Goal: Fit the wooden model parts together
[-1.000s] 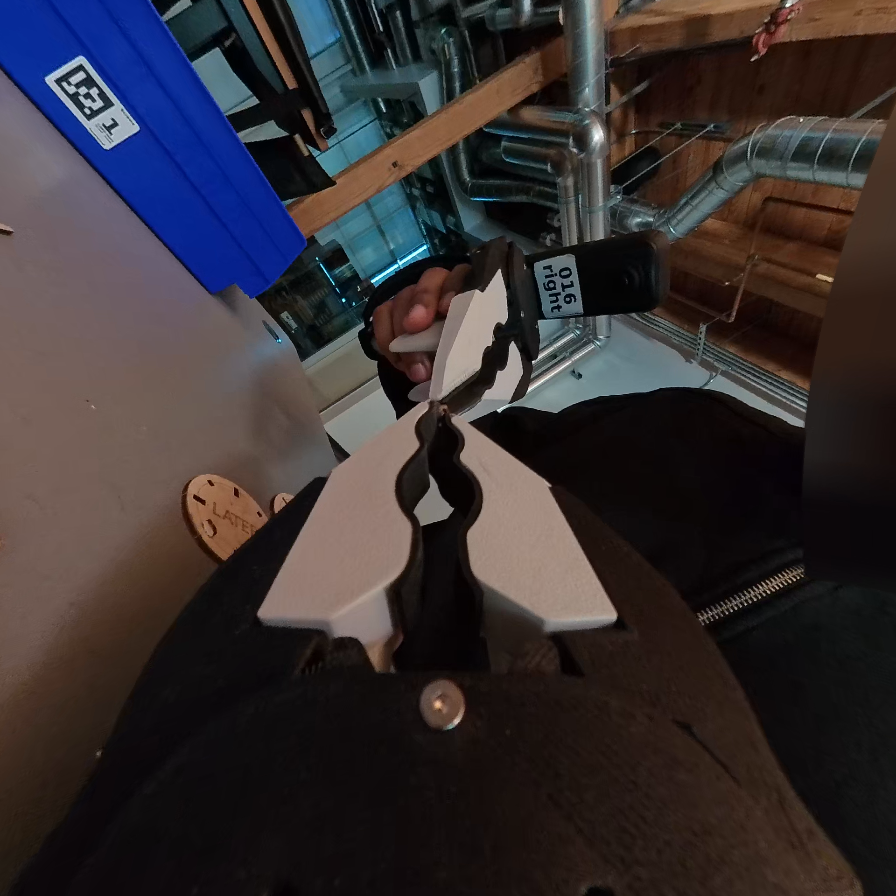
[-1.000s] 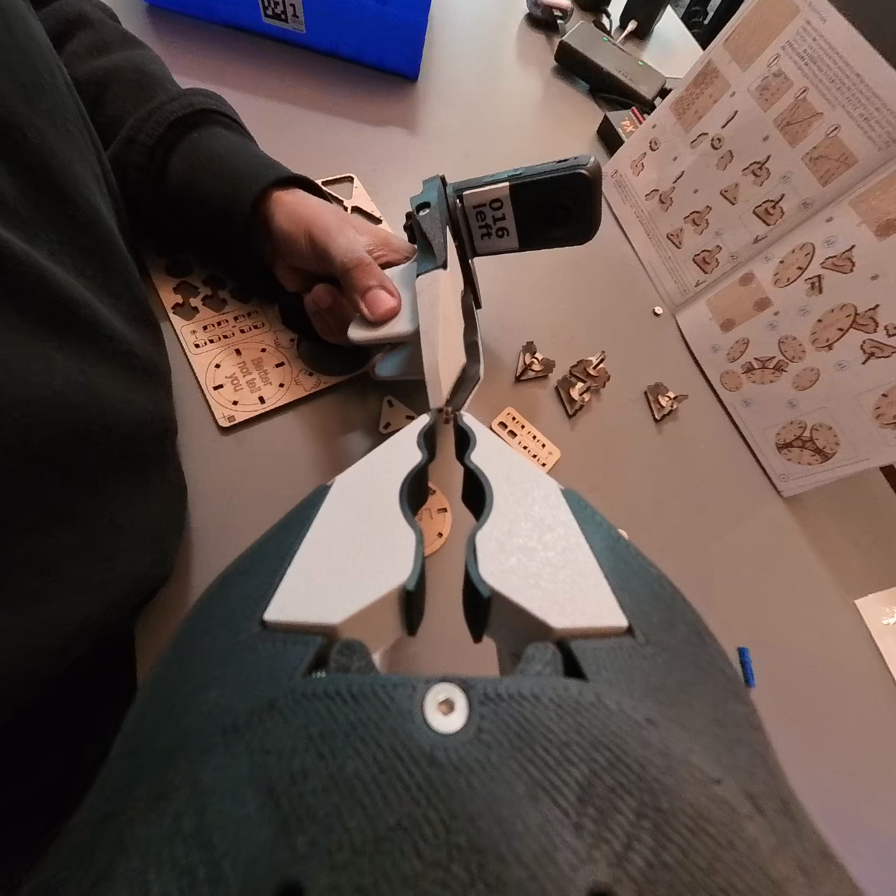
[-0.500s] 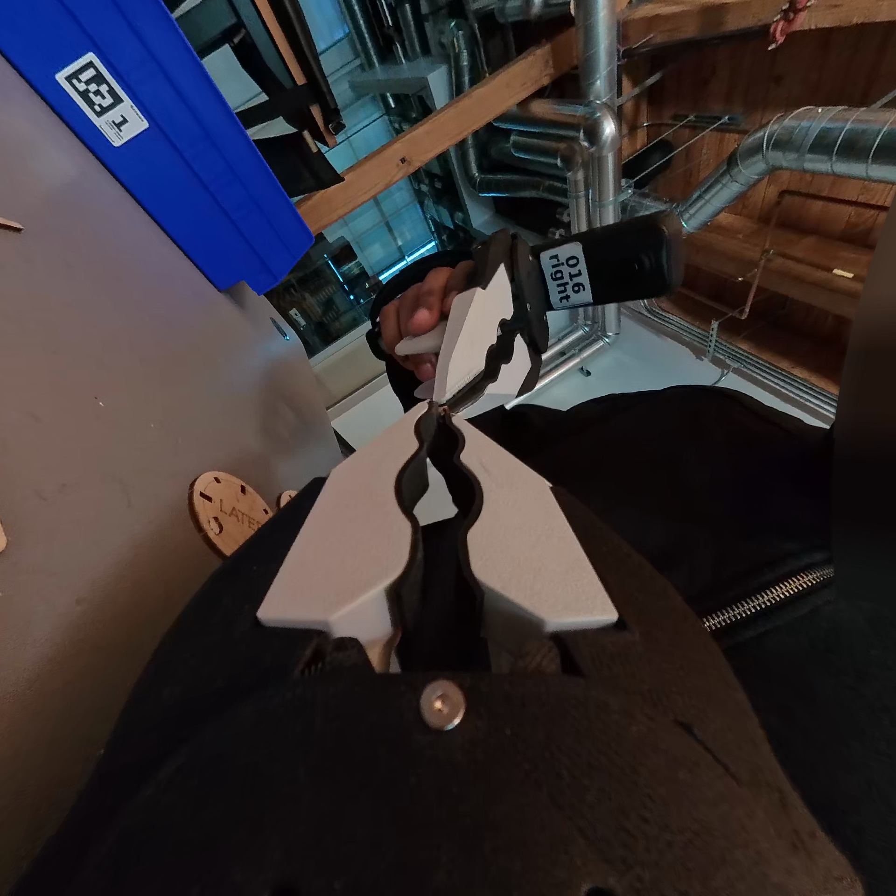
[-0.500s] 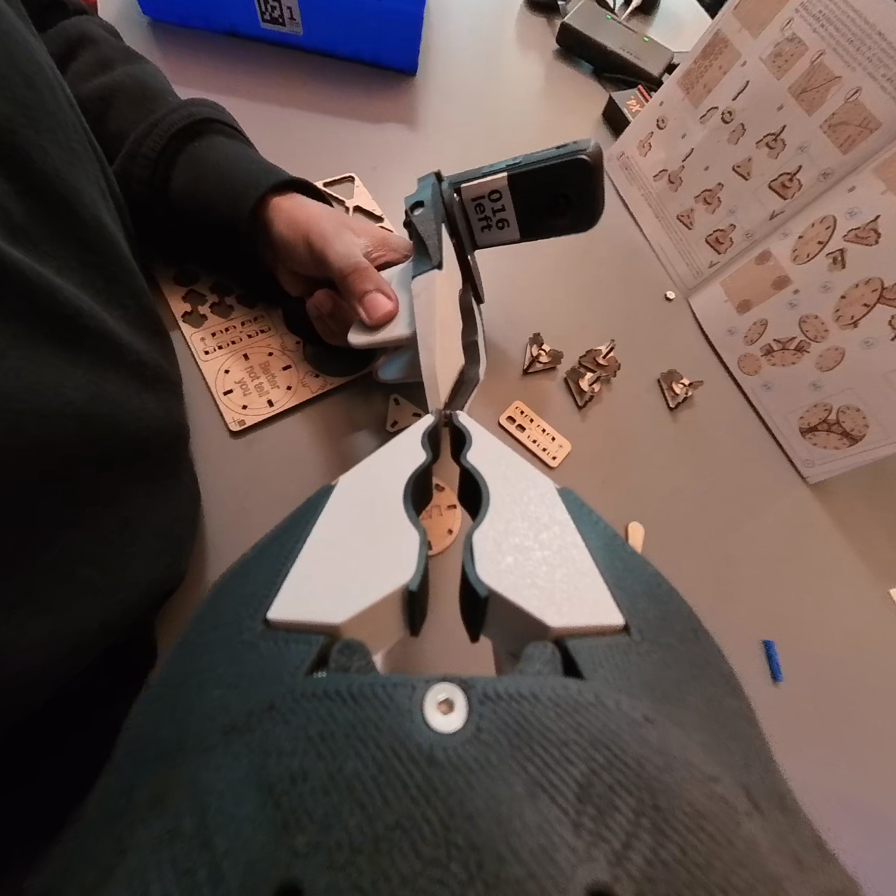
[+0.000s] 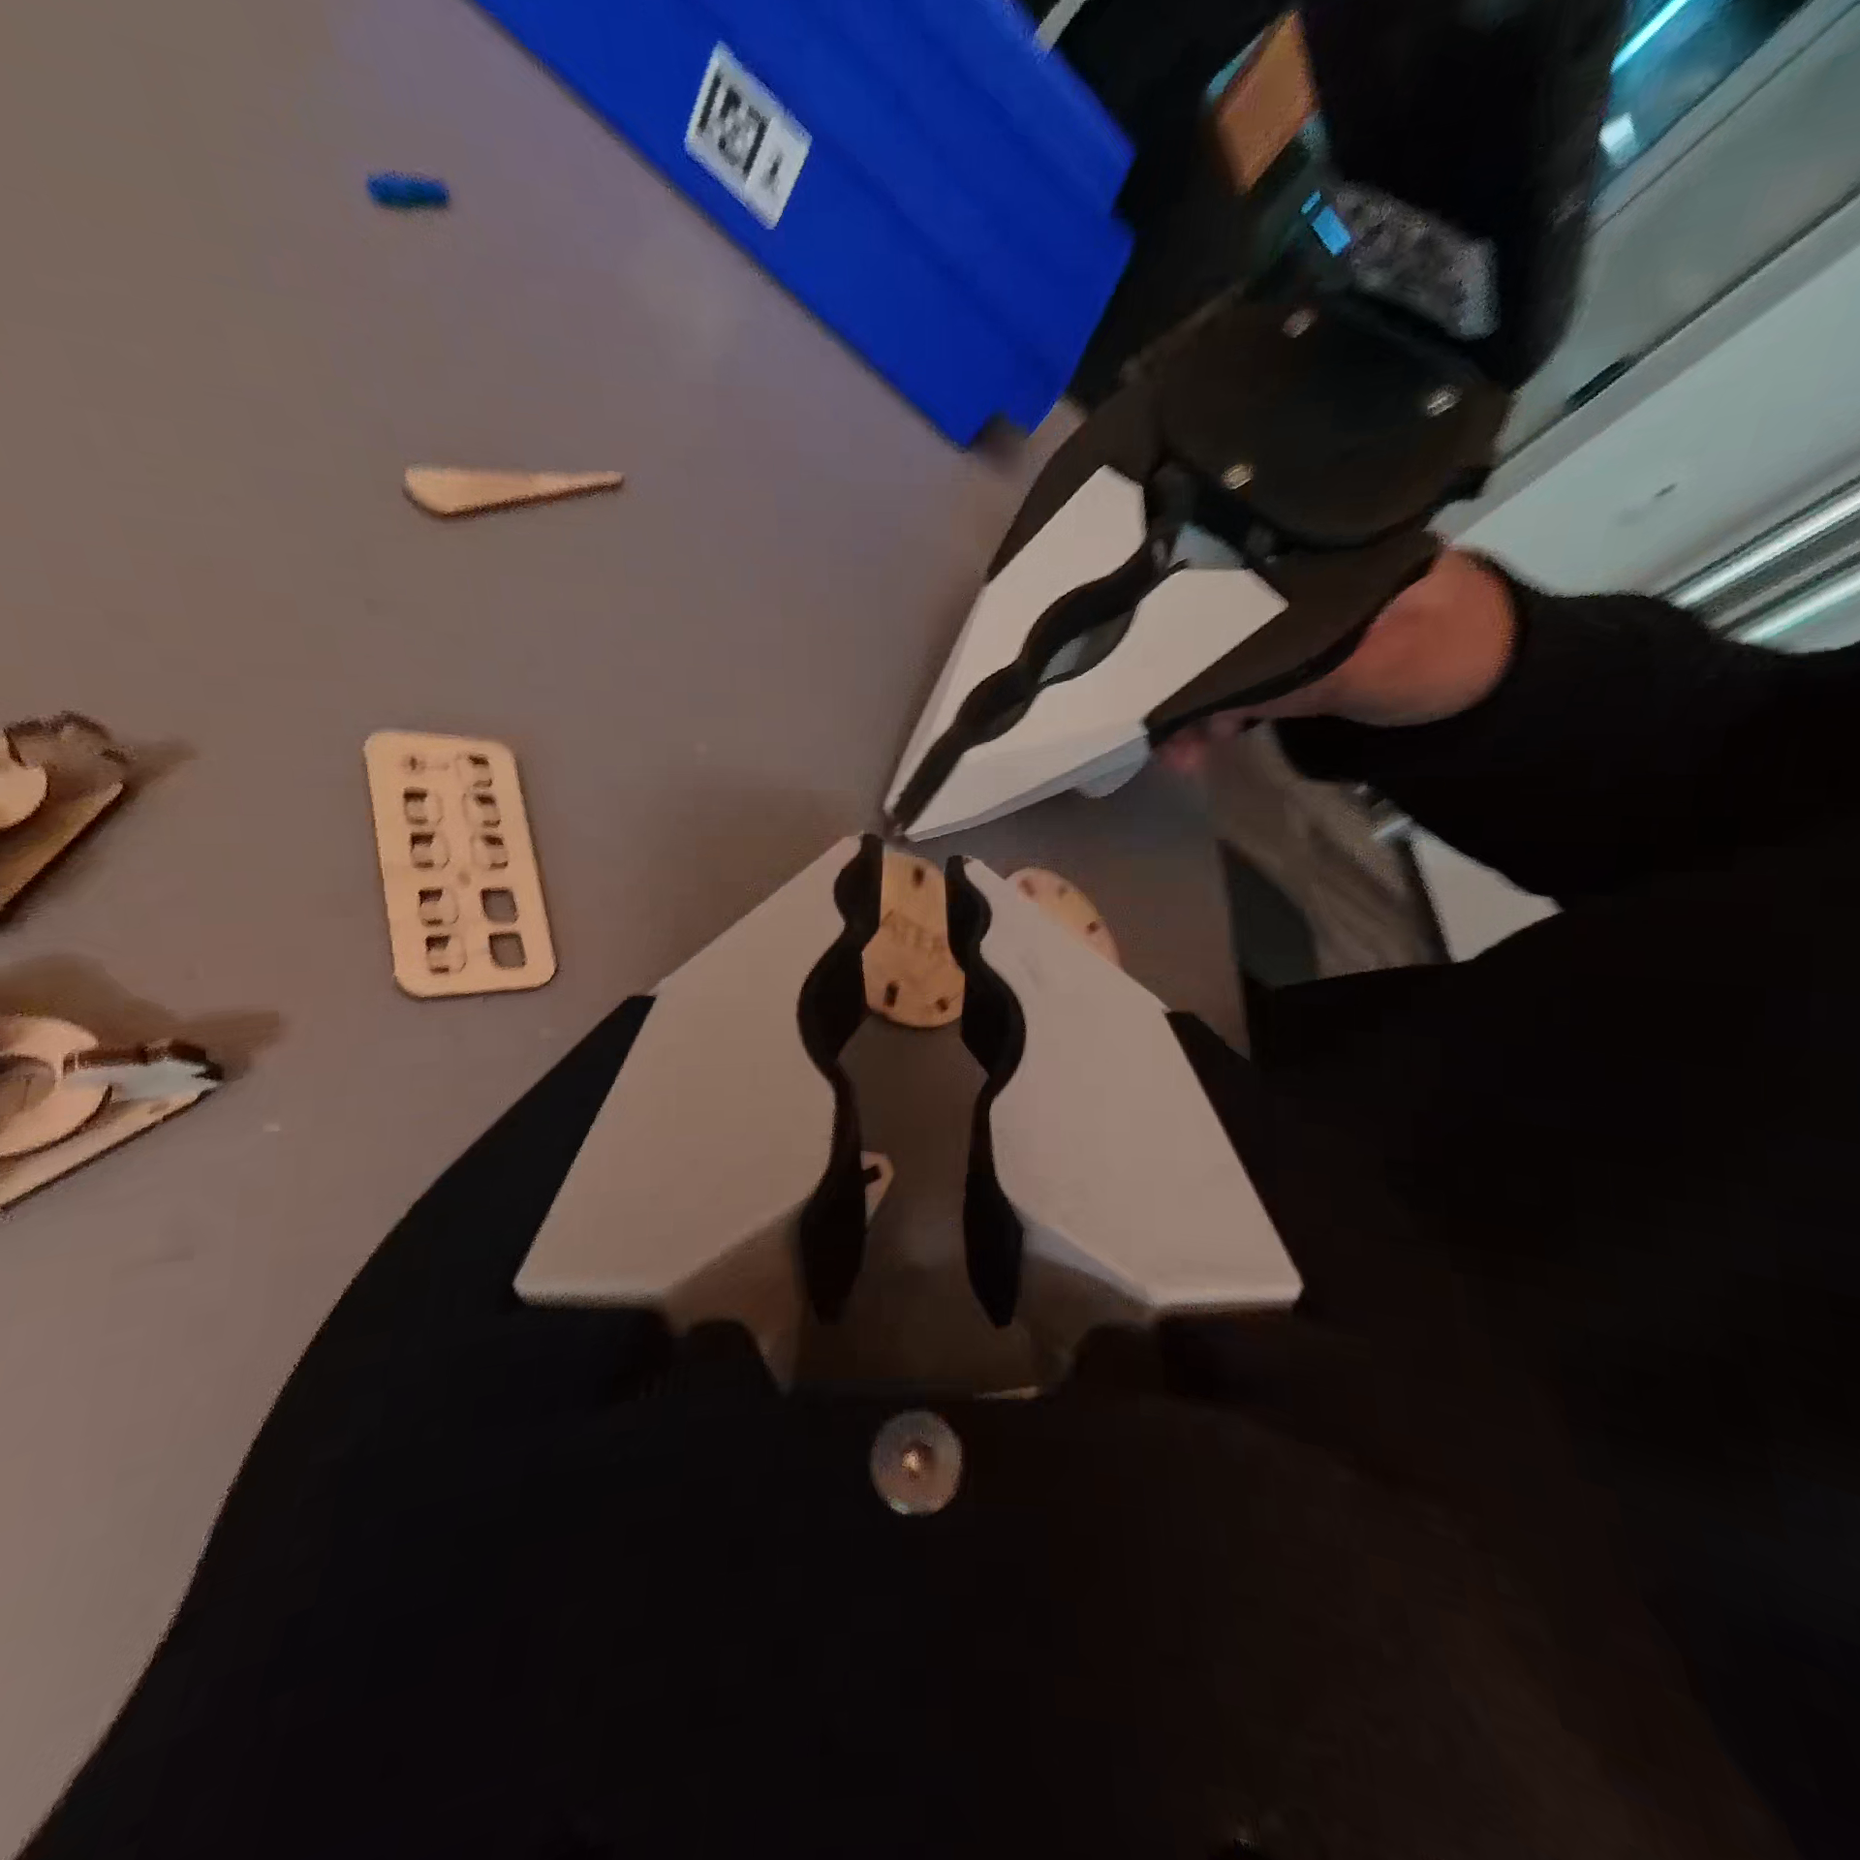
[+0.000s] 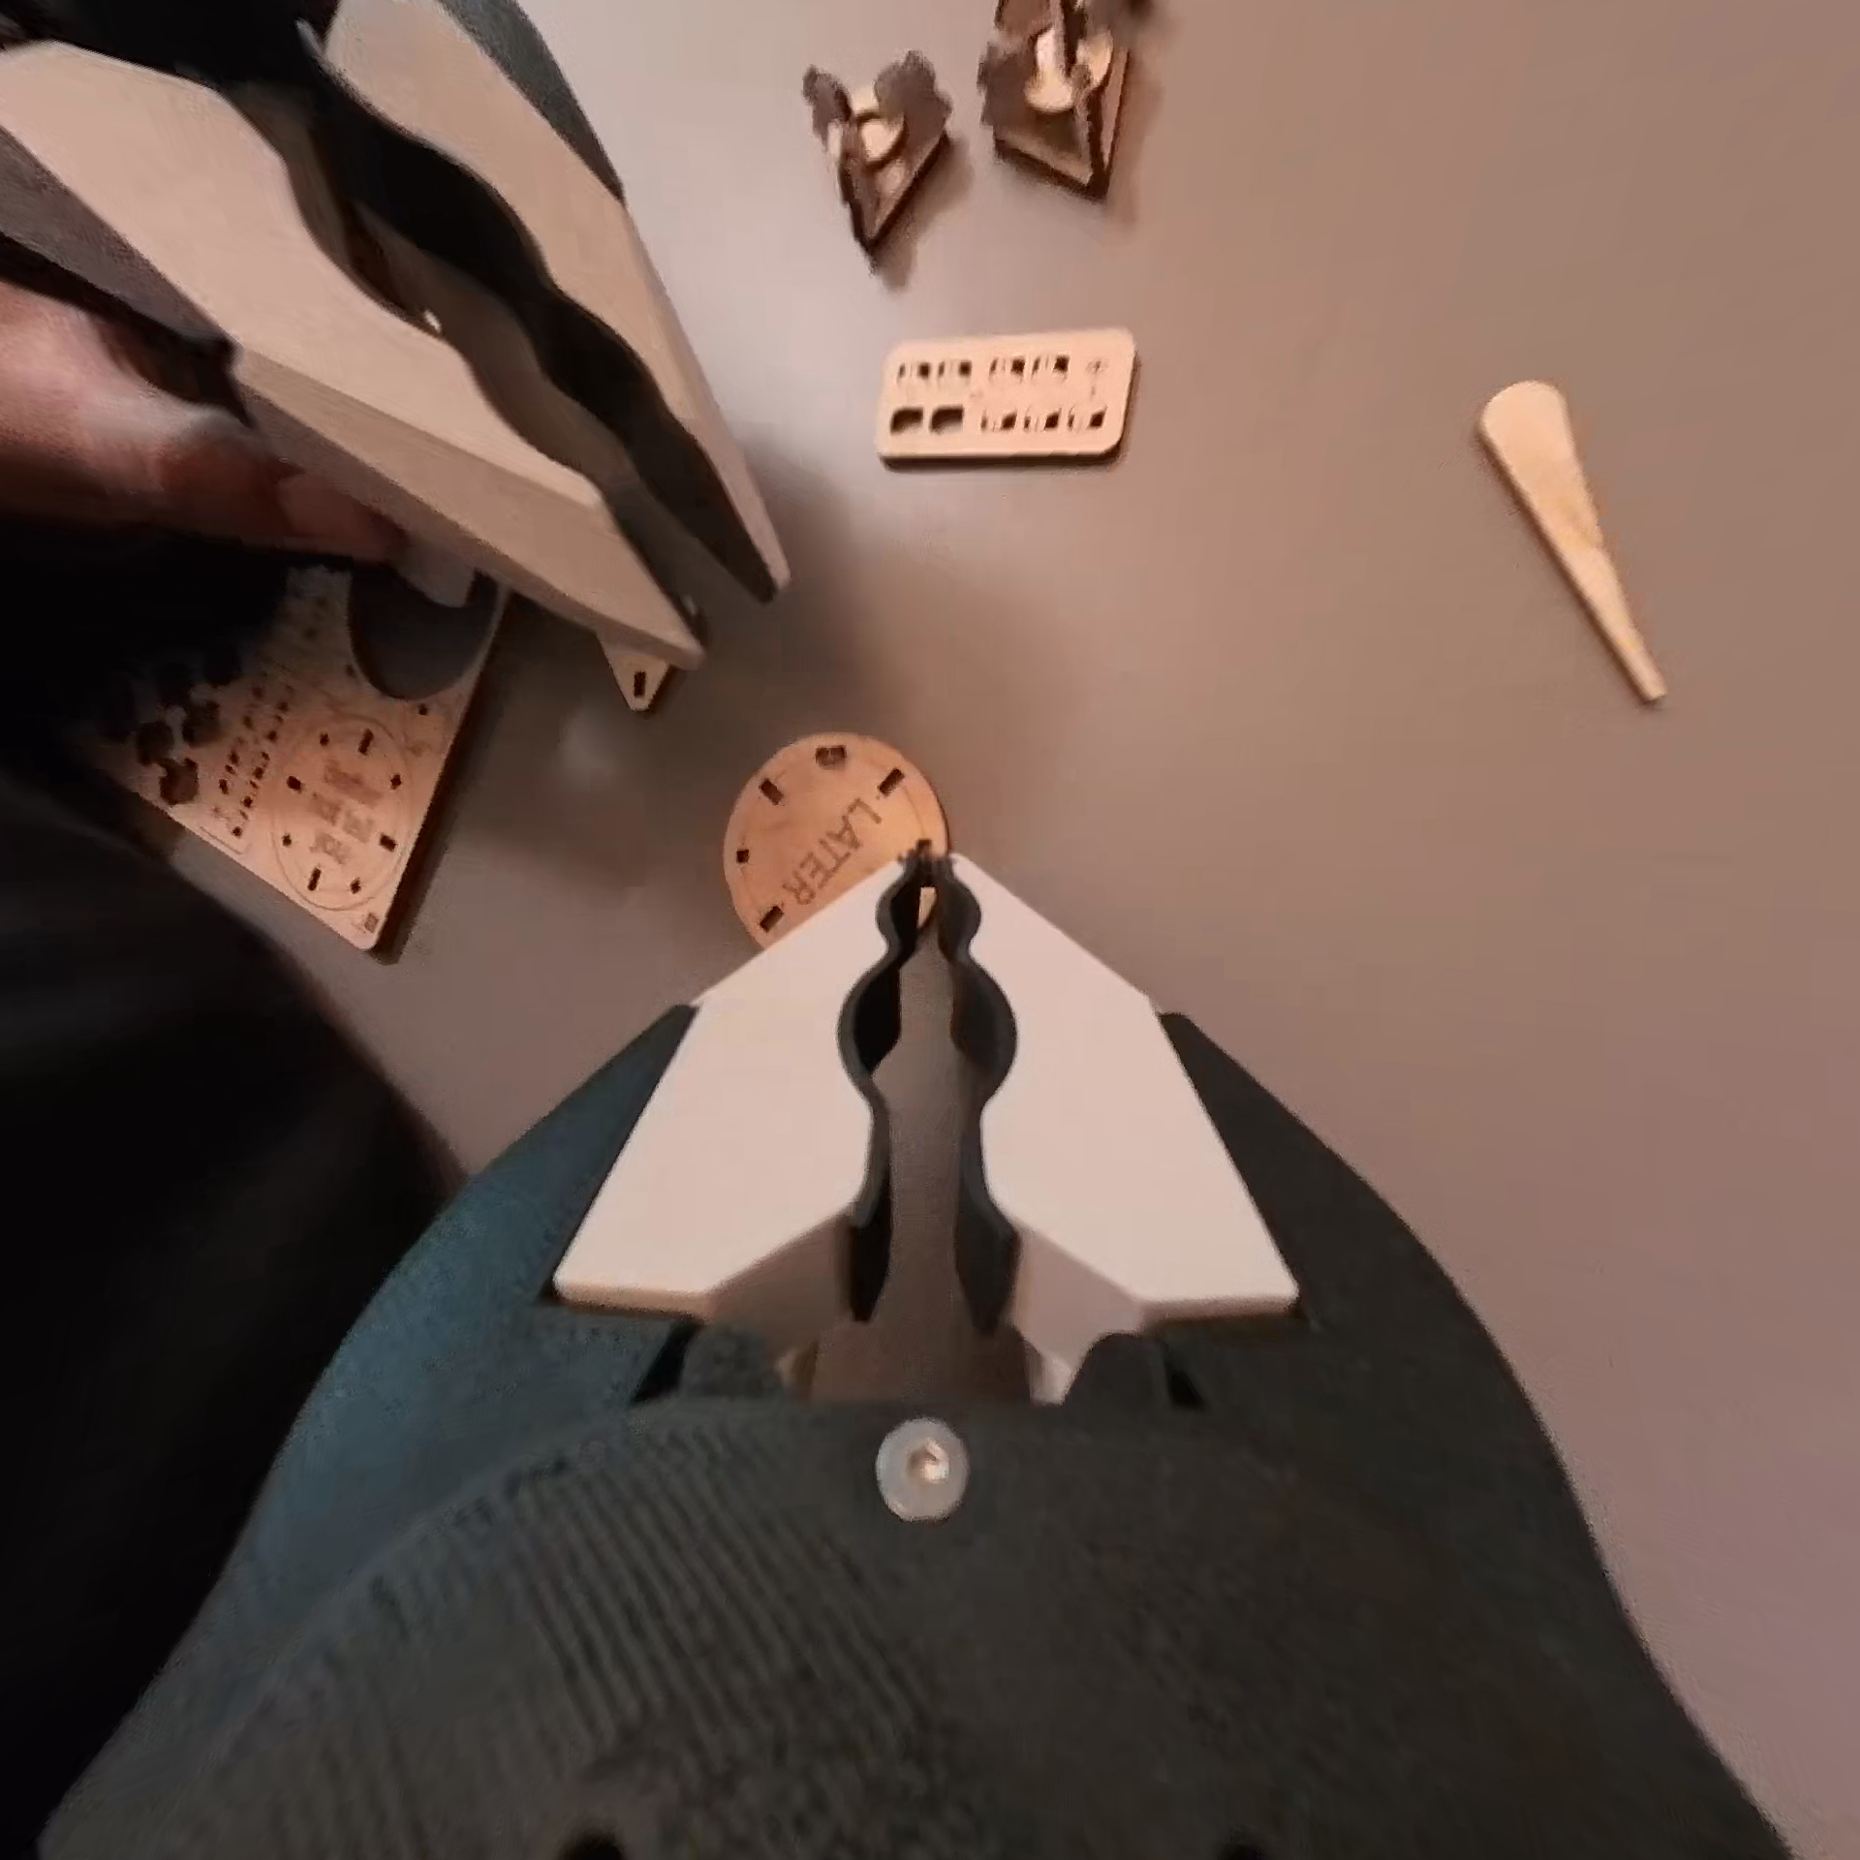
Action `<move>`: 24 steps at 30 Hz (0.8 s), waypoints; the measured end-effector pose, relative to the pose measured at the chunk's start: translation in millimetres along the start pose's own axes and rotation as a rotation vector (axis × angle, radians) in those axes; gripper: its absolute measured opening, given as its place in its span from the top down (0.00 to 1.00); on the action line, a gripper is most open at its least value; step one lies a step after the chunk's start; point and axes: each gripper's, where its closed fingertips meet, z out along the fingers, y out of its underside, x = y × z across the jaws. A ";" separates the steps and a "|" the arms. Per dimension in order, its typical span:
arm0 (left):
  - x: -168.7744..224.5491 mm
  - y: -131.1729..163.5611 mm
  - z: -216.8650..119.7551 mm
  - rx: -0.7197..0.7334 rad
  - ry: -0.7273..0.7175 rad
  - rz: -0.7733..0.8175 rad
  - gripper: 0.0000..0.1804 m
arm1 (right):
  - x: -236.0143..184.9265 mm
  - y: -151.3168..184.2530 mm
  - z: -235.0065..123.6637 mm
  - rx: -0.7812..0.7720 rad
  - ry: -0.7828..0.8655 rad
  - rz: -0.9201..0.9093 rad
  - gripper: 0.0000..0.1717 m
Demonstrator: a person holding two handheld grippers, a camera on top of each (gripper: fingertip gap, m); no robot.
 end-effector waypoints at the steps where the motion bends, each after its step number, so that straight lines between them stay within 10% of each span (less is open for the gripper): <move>1: -4.2 6.4 3.5 -0.037 -0.031 0.007 0.95 | -1.3 2.4 2.3 -0.008 -0.003 -0.009 1.00; 24: -18.4 34.5 15.1 -0.209 -0.108 -0.063 1.00 | -3.3 -6.2 10.9 -0.090 0.003 -0.157 1.00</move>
